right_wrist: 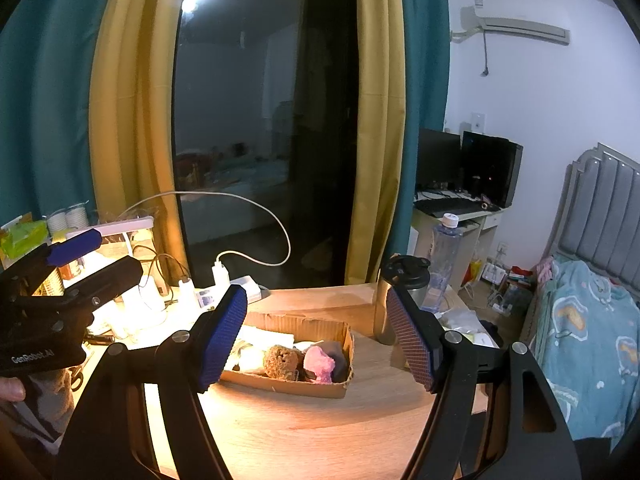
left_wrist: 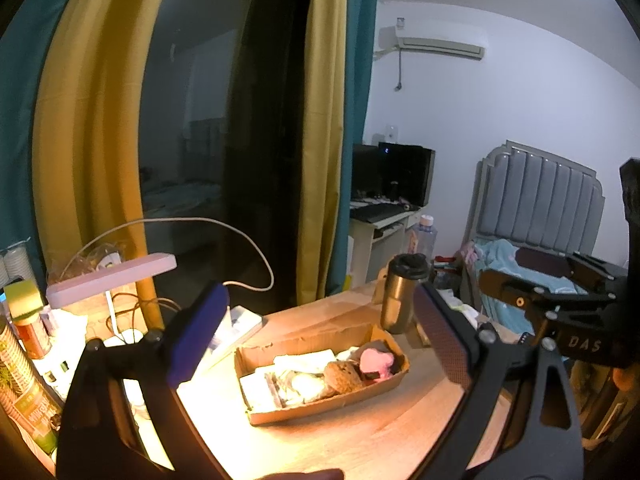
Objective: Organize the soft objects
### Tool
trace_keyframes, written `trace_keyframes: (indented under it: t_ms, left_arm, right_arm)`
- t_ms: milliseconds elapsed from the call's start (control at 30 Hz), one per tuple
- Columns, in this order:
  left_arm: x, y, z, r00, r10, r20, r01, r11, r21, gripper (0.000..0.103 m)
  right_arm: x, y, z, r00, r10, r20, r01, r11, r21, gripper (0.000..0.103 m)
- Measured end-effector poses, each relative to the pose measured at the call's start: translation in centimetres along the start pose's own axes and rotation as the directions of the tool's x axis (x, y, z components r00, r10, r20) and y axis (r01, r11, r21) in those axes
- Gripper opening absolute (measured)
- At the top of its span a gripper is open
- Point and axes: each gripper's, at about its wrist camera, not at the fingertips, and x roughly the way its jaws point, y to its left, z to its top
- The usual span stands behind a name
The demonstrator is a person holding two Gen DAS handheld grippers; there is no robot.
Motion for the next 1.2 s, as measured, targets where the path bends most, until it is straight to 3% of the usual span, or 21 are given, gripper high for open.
trace_keyframes:
  t_ms: [1200]
  left_arm:
    - [0.28, -0.12, -0.06, 1.000, 0.000, -0.002, 0.000, 1.000, 0.001, 0.095]
  right_arm:
    - [-0.08, 0.16, -0.16, 1.000, 0.003, -0.003, -0.003, 1.000, -0.005, 0.075]
